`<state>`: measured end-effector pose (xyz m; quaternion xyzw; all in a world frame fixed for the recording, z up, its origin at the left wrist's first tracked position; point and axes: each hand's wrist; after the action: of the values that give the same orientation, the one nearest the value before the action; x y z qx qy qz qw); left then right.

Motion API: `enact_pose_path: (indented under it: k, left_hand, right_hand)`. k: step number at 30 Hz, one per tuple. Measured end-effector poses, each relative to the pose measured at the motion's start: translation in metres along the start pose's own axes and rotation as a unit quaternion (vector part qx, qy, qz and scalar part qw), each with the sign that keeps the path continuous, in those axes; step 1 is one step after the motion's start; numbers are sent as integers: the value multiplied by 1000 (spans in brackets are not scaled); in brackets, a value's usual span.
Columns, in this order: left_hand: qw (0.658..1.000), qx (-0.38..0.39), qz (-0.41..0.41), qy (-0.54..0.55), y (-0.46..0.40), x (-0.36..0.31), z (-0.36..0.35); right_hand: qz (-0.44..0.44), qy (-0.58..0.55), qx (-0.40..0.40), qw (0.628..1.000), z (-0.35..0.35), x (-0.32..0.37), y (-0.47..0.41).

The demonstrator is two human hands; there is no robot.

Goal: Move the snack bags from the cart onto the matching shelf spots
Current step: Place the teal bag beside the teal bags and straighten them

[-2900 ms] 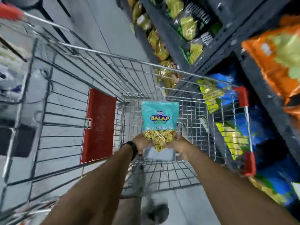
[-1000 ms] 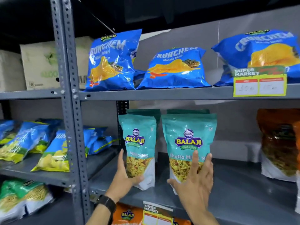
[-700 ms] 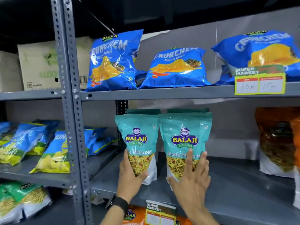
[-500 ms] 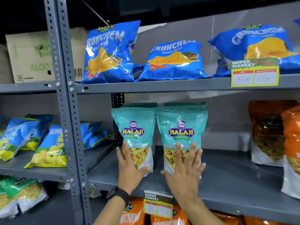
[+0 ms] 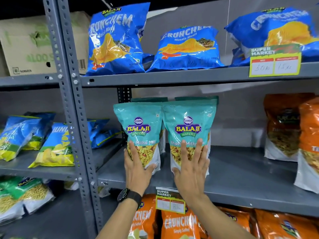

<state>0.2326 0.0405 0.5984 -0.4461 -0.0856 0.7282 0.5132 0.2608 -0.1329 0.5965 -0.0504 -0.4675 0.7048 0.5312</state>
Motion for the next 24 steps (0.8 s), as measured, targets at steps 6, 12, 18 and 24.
enact_pose_path:
  k: [6, 12, 18, 24]
  left_hand:
    - [1000, -7, 10, -12, 3, -3, -4]
    - [999, 10, 7, -31, 15, -14, -1]
    - [999, 24, 28, -4, 5, -4, 8]
    - [983, -120, 119, 68, 48, -50, 18]
  right_hand:
    - [-14, -4, 11, 1000, -2, 2, 1]
    - [-26, -11, 21, 999, 18, -17, 8]
    - [12, -65, 51, 997, 27, -6, 1]
    - [66, -122, 44, 989, 98, -90, 4]
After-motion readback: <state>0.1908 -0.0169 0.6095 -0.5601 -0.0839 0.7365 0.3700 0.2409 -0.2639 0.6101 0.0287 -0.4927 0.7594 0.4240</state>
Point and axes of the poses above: each hand's wrist, its own y-axis away from the middle knuckle, its own z-axis out of the back of the hand, x = y × z, and after that the axes turned 10 degrees about -y, right-handed
